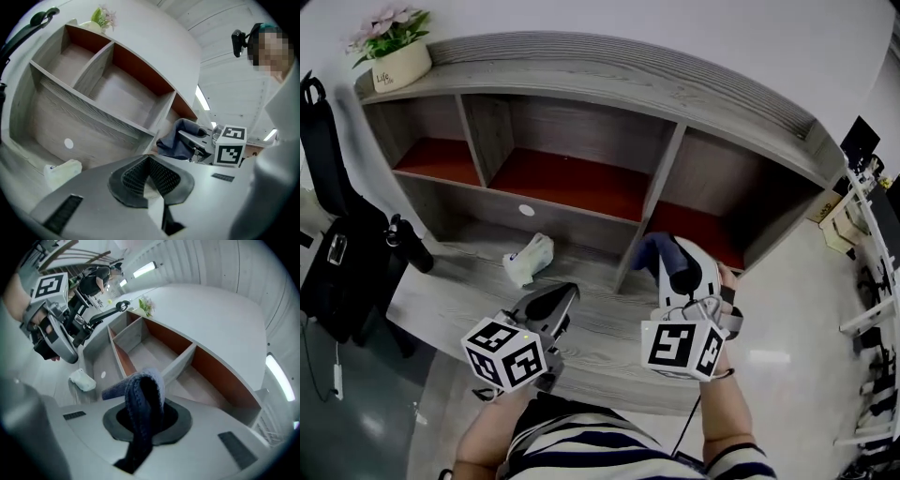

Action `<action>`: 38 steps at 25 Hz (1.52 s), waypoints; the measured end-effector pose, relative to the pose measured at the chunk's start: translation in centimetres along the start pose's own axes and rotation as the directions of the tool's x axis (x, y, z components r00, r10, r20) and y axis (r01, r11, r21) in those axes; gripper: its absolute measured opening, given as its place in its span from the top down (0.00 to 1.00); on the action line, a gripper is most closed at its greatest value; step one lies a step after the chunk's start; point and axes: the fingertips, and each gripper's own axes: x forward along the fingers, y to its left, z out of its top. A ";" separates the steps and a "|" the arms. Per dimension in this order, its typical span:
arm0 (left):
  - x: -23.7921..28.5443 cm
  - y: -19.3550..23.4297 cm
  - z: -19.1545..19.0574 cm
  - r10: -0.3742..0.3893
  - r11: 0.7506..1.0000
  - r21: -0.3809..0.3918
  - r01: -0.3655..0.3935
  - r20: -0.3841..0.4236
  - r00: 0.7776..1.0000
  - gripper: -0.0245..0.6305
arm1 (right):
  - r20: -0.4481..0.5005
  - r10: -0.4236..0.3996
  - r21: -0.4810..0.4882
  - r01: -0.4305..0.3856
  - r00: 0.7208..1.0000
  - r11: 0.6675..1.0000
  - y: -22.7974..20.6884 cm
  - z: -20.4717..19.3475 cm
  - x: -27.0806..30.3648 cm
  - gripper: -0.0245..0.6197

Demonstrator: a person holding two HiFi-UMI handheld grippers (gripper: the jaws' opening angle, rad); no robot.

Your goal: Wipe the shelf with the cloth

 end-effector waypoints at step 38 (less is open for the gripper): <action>-9.8 16.9 8.4 -0.009 0.997 0.080 0.008 0.013 1.000 0.94 | 0.246 -0.141 0.538 -0.014 0.959 0.843 4.5 24.6 17.7 0.89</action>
